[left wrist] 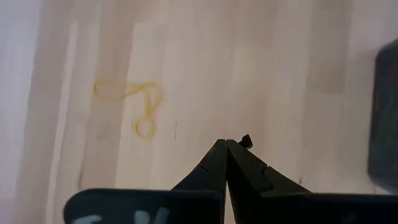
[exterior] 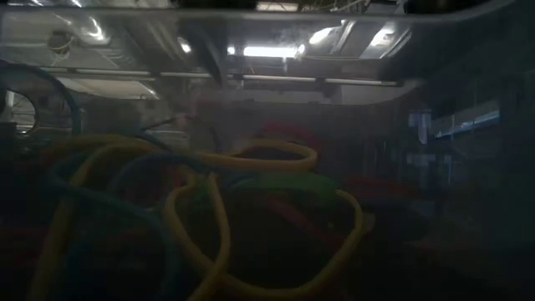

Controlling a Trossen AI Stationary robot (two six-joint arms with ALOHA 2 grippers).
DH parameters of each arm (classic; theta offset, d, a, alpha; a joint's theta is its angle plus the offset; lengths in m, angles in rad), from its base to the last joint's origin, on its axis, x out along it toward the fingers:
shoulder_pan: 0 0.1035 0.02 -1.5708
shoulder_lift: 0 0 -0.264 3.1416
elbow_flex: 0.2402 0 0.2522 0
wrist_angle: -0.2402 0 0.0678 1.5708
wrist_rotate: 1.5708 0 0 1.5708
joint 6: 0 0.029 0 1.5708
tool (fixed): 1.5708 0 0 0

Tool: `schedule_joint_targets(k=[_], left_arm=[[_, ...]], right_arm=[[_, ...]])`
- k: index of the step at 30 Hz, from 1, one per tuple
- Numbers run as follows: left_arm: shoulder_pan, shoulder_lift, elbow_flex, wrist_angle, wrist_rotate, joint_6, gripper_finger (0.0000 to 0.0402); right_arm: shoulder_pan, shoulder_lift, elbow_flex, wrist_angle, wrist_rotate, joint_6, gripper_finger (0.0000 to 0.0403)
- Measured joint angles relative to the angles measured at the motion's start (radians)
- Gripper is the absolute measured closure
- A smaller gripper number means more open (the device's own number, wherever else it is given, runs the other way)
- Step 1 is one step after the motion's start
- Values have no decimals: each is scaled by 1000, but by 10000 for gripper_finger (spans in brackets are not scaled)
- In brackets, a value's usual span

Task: Pick and place rubber bands into bin
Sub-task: Put the green rubber band into the black bin

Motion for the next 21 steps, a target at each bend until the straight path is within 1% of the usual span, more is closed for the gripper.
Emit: schedule_joint_targets(k=[3, 5, 8, 10, 13, 16, 18, 21], left_arm=[[21, -117, -146, 74, -1, -29, 400], [32, -189, -234, 112, -2, -32, 400], [48, -294, -350, 140, 0, -27, 400], [63, -361, -416, 138, 12, -11, 400], [91, -458, -506, 157, 48, 18, 400], [122, -546, -573, 167, 70, 53, 400], [144, -596, -602, 161, 76, 79, 400], [173, -666, -633, 164, 95, 120, 400]], right_arm=[[-7, 0, 0, 119, -1, -129, 351], [-21, 0, 8, 165, -1, -179, 330], [-43, 12, 63, 152, 1, -217, 299], [-61, 37, 118, 109, 0, -234, 287], [-100, 118, 244, 5, 0, -226, 282], [-137, 231, 409, -190, 0, -154, 282], [-155, 313, 526, -355, -5, -60, 282], [-180, 430, 696, -614, -42, 170, 282]])
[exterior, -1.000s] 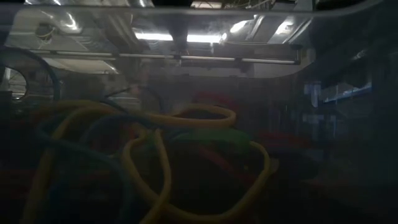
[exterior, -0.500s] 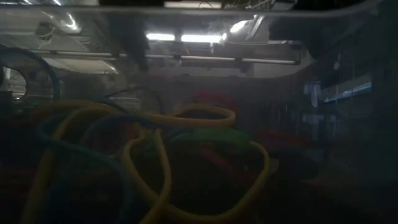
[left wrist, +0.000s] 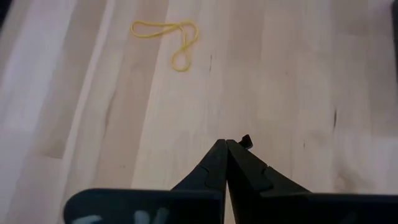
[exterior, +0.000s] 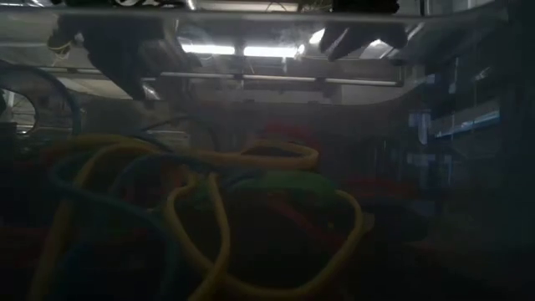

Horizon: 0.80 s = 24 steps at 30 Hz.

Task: Pick and place rubber bands into bin
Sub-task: Put the green rubber band into the black bin

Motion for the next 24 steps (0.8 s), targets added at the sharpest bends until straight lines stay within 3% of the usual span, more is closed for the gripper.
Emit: schedule_joint_targets(k=[6, 11, 21, 24], left_arm=[[42, -83, -19, 2, 4, 88, 400], [59, -107, -19, -5, 50, 135, 400], [61, -109, -19, -8, 122, 163, 400], [61, -109, -19, -8, 122, 161, 400]], right_arm=[[-9, 176, 172, -371, -227, 445, 282], [88, 267, 146, -378, -339, 697, 282], [365, 318, 35, -375, -385, 1262, 282], [410, 318, -20, -342, -470, 1302, 282]])
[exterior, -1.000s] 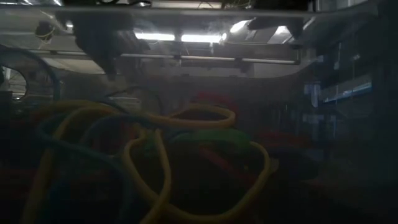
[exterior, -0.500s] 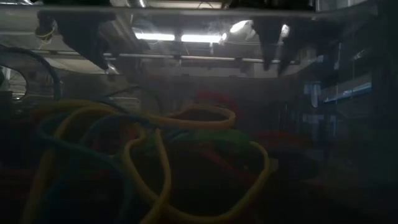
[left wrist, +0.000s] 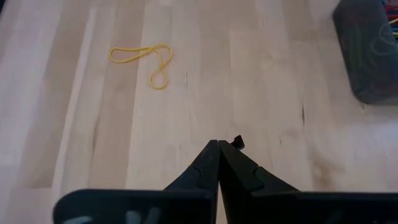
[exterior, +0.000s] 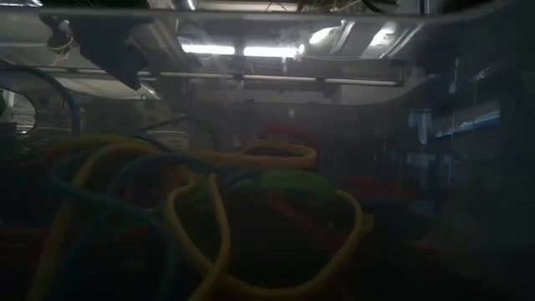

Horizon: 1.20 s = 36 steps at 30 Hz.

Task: Pick and place rubber bands into bin
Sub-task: Put the green rubber band into the black bin

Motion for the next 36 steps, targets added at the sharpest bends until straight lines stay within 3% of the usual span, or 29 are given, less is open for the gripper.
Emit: schedule_joint_targets(k=[9, 17, 22, 27, 32, 36], left_arm=[[-10, 0, 0, 0, 3, -107, 400], [-35, 0, 0, 2, 3, -204, 398], [-38, 0, 0, 3, 3, -208, 400], [-38, 1, 0, 4, -11, -208, 397], [-38, 1, 0, 1, -6, -208, 399], [-38, 1, 0, -1, -6, -208, 399]], right_arm=[[48, 0, -134, 56, -26, -6, 282], [74, -4, -264, 228, -22, -36, 282], [74, -13, -322, 306, -19, -107, 315], [75, -7, -298, 291, 3, -184, 392], [82, -1, -237, 219, 12, -212, 397], [100, -4, -102, 82, 85, -223, 399]])
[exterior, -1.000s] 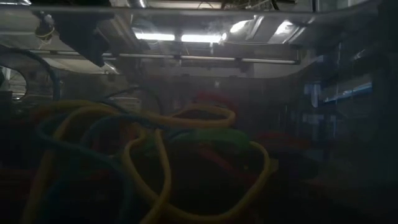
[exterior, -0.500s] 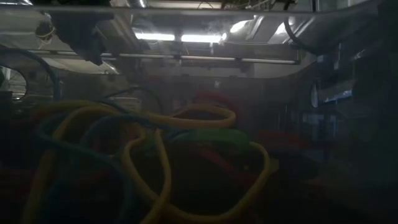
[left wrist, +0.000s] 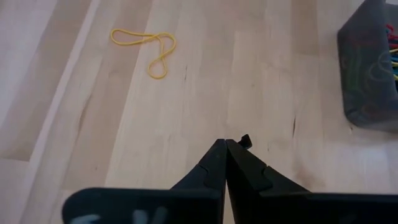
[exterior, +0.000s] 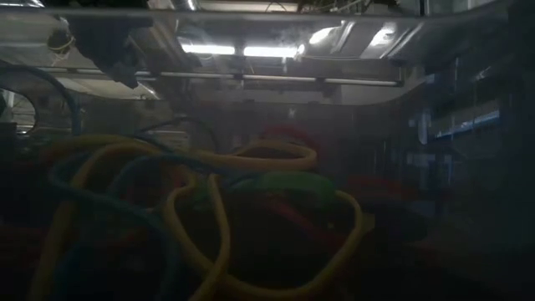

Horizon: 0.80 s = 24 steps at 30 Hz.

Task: Pick and place rubber bands into bin
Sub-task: Put the green rubber band into the black bin

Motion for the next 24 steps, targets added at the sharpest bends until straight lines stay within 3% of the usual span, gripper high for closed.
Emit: schedule_joint_targets(k=[8, 13, 16, 24], left_arm=[[0, 0, 0, -3, -2, 66, 400], [0, 0, 0, -4, -2, 80, 397], [0, 0, 0, -16, -2, 83, 396], [0, 0, 0, -142, -3, 148, 400]], right_arm=[[18, 0, 346, -296, 158, 18, 401], [7, 18, 513, -277, 370, 31, 402], [-24, 85, 626, -243, 420, -27, 403], [-124, 397, 1026, -124, 417, -253, 403]])
